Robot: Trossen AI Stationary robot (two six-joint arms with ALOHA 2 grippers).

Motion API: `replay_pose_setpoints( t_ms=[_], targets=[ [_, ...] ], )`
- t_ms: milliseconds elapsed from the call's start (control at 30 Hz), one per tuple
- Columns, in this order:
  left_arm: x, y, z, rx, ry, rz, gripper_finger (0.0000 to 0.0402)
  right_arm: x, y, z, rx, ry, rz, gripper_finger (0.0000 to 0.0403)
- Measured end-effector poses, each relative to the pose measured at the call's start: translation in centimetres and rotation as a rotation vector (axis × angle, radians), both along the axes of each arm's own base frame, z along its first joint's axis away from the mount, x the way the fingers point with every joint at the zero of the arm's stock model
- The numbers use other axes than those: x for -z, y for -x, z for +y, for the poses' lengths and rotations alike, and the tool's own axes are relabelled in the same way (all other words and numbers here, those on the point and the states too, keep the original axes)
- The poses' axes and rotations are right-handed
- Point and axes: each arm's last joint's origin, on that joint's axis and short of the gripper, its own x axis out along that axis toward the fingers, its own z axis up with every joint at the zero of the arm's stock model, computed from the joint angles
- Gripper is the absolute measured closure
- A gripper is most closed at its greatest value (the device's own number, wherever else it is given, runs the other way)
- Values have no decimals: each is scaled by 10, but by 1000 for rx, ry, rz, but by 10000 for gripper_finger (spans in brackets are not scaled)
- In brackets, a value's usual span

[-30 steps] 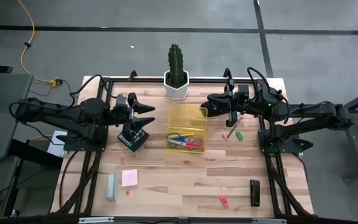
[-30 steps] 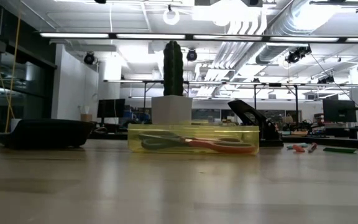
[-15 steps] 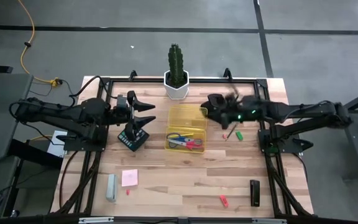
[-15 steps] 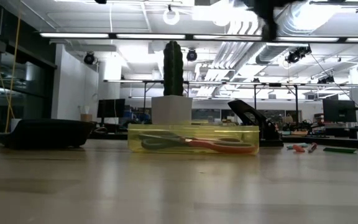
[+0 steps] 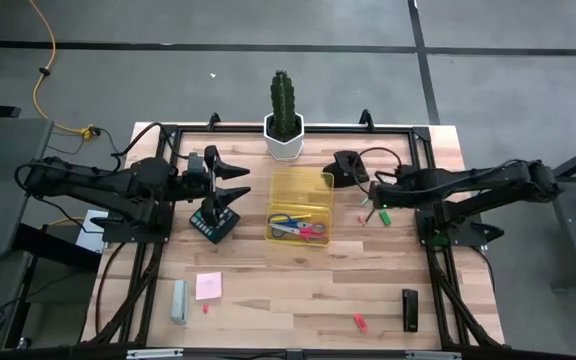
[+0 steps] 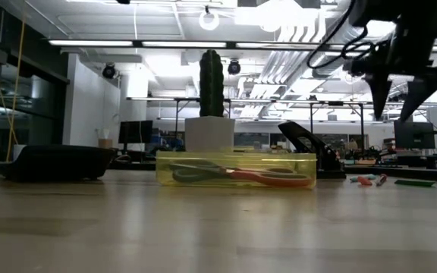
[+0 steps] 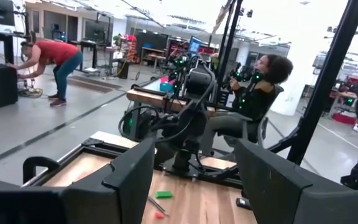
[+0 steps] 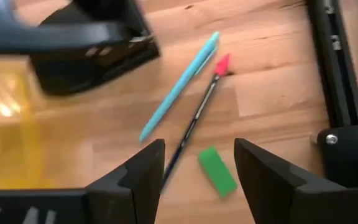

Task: Pack school essentials
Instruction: Put the pencil into the supply box

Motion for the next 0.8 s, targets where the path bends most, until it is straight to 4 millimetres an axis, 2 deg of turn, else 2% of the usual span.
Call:
replay_pose_setpoints(
  t_ms=[267, 400, 567, 800],
  targets=[
    [0, 0, 1, -32, -11, 4, 188, 27, -19, -23, 131, -35, 162, 229],
    [0, 0, 2, -56, -48, 14, 188, 43, -30, -38, 65, -100, 239, 231],
    [0, 1, 4, -124, -47, 18, 188, 60, -40, -58, 44, -173, 251, 232],
    [0, 1, 4, -138, -46, 18, 188, 85, -40, -75, 37, -305, 316, 232]
  ],
)
